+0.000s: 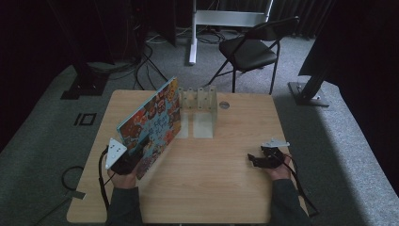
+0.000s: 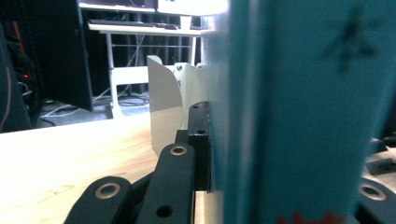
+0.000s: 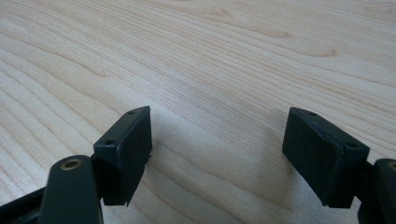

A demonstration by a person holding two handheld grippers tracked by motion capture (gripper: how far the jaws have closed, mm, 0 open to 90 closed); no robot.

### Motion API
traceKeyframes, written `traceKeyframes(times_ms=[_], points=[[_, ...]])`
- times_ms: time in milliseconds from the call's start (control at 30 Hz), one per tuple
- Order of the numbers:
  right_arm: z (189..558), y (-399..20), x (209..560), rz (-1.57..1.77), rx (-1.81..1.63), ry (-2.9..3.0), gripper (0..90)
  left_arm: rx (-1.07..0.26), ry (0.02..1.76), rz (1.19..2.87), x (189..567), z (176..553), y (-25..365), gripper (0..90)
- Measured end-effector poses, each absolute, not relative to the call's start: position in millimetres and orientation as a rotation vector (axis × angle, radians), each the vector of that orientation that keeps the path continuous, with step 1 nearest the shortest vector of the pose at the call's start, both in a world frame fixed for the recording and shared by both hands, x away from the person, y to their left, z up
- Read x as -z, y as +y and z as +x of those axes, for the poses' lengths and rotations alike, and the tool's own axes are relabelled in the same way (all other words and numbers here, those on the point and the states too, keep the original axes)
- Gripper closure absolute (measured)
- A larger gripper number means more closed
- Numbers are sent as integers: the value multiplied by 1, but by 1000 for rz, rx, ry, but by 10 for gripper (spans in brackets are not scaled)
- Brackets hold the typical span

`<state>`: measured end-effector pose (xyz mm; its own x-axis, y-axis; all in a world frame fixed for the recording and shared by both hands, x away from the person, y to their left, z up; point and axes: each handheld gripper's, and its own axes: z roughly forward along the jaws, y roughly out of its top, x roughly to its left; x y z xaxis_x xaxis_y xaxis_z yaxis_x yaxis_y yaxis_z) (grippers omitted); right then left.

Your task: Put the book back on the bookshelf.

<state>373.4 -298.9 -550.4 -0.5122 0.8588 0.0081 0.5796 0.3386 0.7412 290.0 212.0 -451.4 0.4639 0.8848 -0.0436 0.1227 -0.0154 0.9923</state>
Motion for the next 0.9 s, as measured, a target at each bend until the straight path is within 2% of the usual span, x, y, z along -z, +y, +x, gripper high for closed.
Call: traceKeyframes(times_ms=[900], points=[[373, -299, 550, 1267, -992, 2223, 238, -818, 976, 1477, 449, 305, 186, 810]])
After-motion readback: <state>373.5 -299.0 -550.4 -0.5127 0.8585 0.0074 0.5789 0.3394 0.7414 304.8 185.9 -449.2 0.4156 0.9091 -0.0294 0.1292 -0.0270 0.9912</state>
